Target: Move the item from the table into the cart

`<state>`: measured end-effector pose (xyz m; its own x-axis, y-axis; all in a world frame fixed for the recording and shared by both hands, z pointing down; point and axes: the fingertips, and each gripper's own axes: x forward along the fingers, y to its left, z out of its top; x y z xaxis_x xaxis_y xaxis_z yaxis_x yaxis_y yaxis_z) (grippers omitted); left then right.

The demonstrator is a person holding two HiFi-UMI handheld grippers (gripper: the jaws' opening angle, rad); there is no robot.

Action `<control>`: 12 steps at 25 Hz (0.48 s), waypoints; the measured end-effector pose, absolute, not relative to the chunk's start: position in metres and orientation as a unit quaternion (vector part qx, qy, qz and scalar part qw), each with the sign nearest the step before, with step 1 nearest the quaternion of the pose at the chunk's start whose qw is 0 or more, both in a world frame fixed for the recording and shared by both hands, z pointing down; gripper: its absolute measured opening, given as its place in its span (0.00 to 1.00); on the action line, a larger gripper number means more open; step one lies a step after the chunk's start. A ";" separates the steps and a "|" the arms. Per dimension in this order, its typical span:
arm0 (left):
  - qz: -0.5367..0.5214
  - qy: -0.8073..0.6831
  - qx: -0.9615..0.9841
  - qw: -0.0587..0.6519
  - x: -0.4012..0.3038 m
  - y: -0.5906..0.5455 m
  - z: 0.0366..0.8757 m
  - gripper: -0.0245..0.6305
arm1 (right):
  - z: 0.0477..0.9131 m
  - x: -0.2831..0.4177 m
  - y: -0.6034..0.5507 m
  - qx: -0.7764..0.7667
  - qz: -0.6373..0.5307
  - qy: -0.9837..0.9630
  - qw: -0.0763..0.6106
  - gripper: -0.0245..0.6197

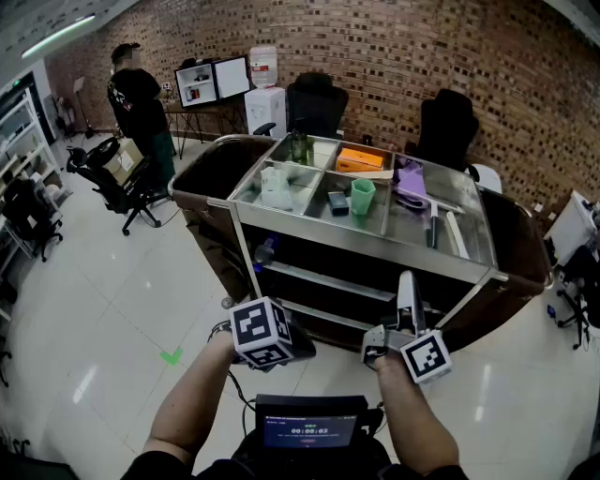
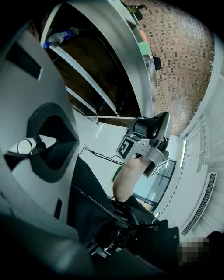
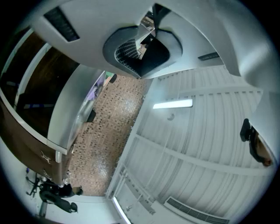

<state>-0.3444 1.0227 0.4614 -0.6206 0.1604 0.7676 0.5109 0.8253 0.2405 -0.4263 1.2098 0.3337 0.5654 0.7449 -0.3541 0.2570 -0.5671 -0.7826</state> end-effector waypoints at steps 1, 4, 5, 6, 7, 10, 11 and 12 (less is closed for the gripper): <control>-0.223 -0.872 -0.204 0.385 -0.334 1.021 0.460 0.05 | 0.330 -0.415 1.206 -0.823 0.342 -0.304 0.336 0.04; -0.220 -0.875 -0.236 0.361 -0.300 1.016 0.452 0.05 | 0.318 -0.378 1.191 -0.850 0.323 -0.290 0.299 0.04; -0.219 -0.876 -0.247 0.352 -0.288 1.013 0.450 0.05 | 0.313 -0.365 1.185 -0.858 0.320 -0.283 0.286 0.04; -0.217 -0.877 -0.257 0.343 -0.275 1.010 0.447 0.05 | 0.308 -0.351 1.179 -0.865 0.317 -0.275 0.274 0.04; -0.215 -0.877 -0.268 0.336 -0.262 1.007 0.444 0.05 | 0.304 -0.336 1.174 -0.871 0.315 -0.269 0.264 0.04; -0.210 -0.876 -0.297 0.317 -0.222 0.997 0.439 0.05 | 0.301 -0.295 1.163 -0.882 0.305 -0.256 0.251 0.04; -0.210 -0.875 -0.304 0.312 -0.208 0.993 0.438 0.05 | 0.303 -0.282 1.161 -0.884 0.302 -0.254 0.253 0.04; -0.210 -0.874 -0.312 0.308 -0.195 0.988 0.438 0.05 | 0.306 -0.268 1.158 -0.885 0.298 -0.251 0.255 0.04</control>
<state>-0.1947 0.9884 0.4383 -0.6151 0.4165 0.6695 0.6753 0.7166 0.1746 -0.2677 1.1580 0.3056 0.6961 0.5967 -0.3994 0.2927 -0.7437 -0.6010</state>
